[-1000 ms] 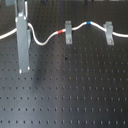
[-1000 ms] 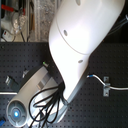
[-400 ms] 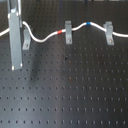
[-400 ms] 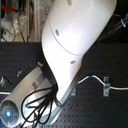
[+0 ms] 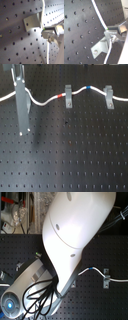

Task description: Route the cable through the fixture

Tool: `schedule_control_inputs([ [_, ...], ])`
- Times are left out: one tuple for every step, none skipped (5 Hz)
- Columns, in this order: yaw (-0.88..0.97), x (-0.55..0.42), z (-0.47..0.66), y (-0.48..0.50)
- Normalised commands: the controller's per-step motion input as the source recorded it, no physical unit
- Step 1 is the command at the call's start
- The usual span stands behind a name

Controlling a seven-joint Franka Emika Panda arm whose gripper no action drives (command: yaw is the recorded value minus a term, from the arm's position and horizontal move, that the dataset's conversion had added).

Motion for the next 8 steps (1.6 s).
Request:
schedule_control_inputs([
  [0.00, 0.000, 0.03, 0.001],
  [-0.05, -0.081, 0.22, -0.019],
  [-0.08, -0.199, 0.15, 0.148],
  [-0.07, -0.201, 0.07, 0.173],
  [-0.06, -0.258, 0.12, 0.149],
  [-0.07, -0.283, 0.14, 0.104],
  [-0.09, -0.121, 0.13, 0.038],
  [-0.11, -0.160, 0.25, 0.022],
])
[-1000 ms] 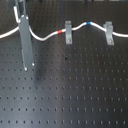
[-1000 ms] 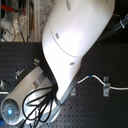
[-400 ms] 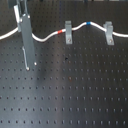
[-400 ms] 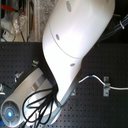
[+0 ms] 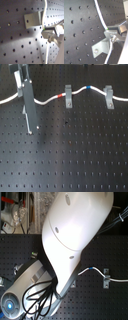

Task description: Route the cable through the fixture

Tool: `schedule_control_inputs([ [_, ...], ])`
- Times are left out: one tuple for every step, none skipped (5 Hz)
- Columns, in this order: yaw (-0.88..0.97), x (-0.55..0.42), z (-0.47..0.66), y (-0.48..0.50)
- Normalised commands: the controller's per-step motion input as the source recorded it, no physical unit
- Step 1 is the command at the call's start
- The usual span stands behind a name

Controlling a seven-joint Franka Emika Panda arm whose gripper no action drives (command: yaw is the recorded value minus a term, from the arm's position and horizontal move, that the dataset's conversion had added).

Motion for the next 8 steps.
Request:
schedule_control_inputs([
  [-0.13, -0.146, 0.26, 0.028],
  [-0.14, -0.096, 0.19, -0.027],
  [-0.07, -0.038, 0.05, -0.026],
  [-0.12, 0.093, -0.09, 0.037],
  [-0.20, 0.018, 0.00, 0.036],
  [-0.11, 0.005, 0.00, 0.004],
  [-0.03, 0.033, 0.11, -0.068],
  [0.00, -0.121, 0.26, -0.244],
])
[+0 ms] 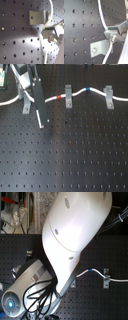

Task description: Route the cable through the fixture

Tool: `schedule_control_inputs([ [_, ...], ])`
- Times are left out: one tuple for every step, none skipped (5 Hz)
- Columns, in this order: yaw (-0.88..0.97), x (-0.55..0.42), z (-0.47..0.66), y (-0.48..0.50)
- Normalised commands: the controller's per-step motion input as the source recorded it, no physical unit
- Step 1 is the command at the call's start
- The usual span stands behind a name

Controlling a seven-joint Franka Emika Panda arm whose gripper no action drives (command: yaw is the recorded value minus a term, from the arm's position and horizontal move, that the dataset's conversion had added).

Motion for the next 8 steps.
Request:
schedule_control_inputs([
  [0.00, -0.297, 0.18, -0.122],
  [0.00, -0.262, 0.04, 0.062],
  [0.00, -0.127, 0.13, -0.083],
  [0.00, -0.215, 0.15, -0.196],
  [0.12, -0.392, 0.01, -0.168],
  [0.25, -0.377, 0.00, 0.092],
  [0.46, -0.260, -0.01, 0.181],
  [0.37, 0.023, -0.09, 0.093],
])
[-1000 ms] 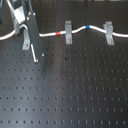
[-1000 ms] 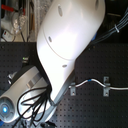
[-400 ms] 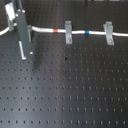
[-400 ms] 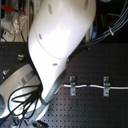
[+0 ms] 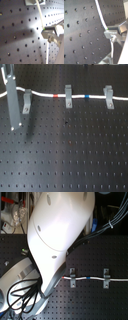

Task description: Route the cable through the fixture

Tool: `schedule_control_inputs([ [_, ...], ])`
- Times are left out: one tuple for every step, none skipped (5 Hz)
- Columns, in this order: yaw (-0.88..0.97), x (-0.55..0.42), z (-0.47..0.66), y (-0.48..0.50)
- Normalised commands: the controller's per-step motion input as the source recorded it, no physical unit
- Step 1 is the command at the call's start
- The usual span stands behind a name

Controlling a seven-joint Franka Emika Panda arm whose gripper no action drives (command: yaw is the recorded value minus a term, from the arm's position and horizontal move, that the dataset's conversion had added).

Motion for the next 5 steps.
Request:
schedule_control_inputs([
  [0.30, 0.077, -0.35, 0.034],
  [0.37, 0.241, -0.37, 0.103],
  [0.34, 0.321, -0.33, 0.109],
  [0.22, 0.422, -0.12, 0.105],
  [0.25, 0.407, -0.08, 0.058],
])
